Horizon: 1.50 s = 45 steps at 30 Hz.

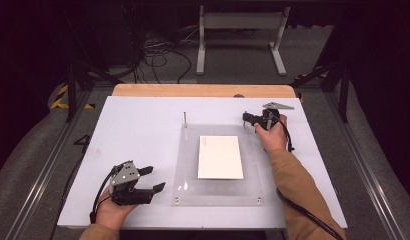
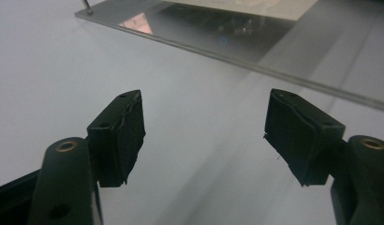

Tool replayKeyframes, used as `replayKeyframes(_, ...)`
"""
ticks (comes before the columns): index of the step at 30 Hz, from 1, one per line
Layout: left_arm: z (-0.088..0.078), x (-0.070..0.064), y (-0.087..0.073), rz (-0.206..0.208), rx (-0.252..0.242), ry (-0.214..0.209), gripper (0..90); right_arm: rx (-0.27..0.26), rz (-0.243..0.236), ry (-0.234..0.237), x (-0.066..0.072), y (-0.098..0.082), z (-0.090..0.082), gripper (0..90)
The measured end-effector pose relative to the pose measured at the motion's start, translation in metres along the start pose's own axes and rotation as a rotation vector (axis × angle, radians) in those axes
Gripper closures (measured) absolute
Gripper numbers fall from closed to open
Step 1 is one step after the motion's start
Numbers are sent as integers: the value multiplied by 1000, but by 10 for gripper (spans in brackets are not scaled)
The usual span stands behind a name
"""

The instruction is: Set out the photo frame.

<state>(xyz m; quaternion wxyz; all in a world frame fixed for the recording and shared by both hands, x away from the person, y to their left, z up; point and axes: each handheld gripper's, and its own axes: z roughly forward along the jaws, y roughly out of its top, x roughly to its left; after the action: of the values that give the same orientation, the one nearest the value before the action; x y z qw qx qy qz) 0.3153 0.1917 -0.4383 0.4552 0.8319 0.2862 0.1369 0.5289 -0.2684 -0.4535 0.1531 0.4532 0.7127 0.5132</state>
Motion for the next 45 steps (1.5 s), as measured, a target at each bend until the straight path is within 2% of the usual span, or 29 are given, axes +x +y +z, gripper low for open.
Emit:
replayKeyframes(8, 2, -4, 0, 48, -22, -16, 233, 3, 43, 0, -2, 1, 3, 860)
replayKeyframes(11, 5, -8, 2, 77, -34, -34, 217, 5, 44, 0, -2, 2, 3, 860)
replayKeyframes(14, 7, -10, 3, 95, -36, -36, 212, 3, 41, -2, -2, 1, 3, 860)
replayKeyframes(19, 12, -14, 6, 141, -72, -41, 170, 6, 47, 1, -2, 2, 3, 860)
replayKeyframes(24, 19, -19, 9, 197, -91, -26, 121, 4, 67, 5, -3, 2, 4, 859)
replayKeyframes(29, 22, -28, 20, 254, -150, 7, 90, 5, 70, 5, -4, 2, 4, 859)
replayKeyframes(32, 23, -32, 25, 279, -182, 6, 89, 6, 72, 4, -3, 2, 4, 859)
replayKeyframes(39, 30, -34, 31, 299, -211, -16, 103, 3, 81, -1, -3, 2, 4, 858)
replayKeyframes(40, 32, -35, 32, 317, -207, -16, 107, 4, 78, -5, -2, 2, 4, 857)
replayKeyframes(42, 35, -34, 32, 325, -211, -9, 140, 1, 79, -6, -2, 1, 4, 856)
replayKeyframes(44, 36, -31, 30, 315, -216, -9, 187, 2, 80, -13, -1, 1, 3, 855)
replayKeyframes(45, 36, -30, 29, 311, -220, -11, 246, 3, 75, -17, 0, 1, 3, 855)
